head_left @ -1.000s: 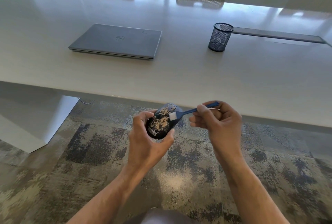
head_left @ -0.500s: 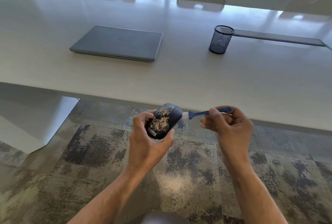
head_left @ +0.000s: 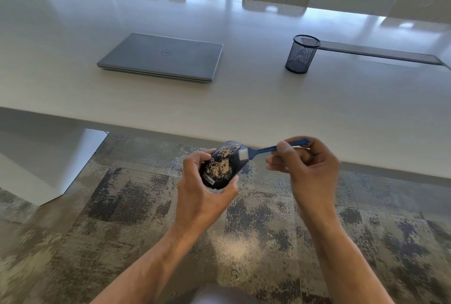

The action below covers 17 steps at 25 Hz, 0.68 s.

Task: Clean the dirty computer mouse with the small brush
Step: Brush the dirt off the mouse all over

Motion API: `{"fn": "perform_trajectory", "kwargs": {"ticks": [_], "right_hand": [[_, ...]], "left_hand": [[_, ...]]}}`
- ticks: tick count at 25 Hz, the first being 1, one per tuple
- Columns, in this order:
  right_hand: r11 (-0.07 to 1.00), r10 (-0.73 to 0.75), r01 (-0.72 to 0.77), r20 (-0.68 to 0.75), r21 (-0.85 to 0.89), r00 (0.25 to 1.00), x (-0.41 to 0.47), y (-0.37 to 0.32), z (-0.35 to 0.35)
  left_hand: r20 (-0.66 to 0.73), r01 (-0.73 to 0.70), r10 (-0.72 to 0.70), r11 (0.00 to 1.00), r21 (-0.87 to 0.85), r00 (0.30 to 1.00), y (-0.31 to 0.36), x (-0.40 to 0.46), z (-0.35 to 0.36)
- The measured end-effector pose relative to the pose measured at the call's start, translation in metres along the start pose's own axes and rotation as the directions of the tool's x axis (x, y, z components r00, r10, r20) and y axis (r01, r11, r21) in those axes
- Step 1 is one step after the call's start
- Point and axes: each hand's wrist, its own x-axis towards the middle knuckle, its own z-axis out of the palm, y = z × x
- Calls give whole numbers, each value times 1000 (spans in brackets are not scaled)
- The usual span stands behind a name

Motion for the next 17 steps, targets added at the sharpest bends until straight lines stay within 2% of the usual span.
{"fn": "perform_trajectory", "kwargs": {"ticks": [3, 5, 7, 9, 12, 15, 17], "right_hand": [[1000, 3, -1, 104, -20, 995, -7, 2, 8], [998, 9, -7, 38, -60, 999, -4, 2, 4], [1000, 9, -10, -28, -25, 1000, 1, 1, -5], [1000, 2, -2, 1, 13, 1000, 1, 0, -7], [1000, 4, -2, 68, -23, 998, -6, 2, -3], [999, 8, -10, -39, -39, 999, 0, 3, -8], [1000, 13, -12, -33, 16, 999, 3, 0, -11]], "left_hand": [[14, -12, 11, 1000, 3, 1000, 1, 0, 1], [20, 6, -6, 1000, 10, 1000, 1, 0, 0], [22, 18, -18, 1000, 24, 1000, 0, 0, -1], [28, 17, -18, 999, 40, 999, -1, -1, 0], [40, 19, -20, 999, 37, 999, 0, -1, 3], [44, 36, -37, 999, 21, 998, 2, 0, 4], [42, 39, -39, 999, 7, 998, 3, 0, 5]]}}
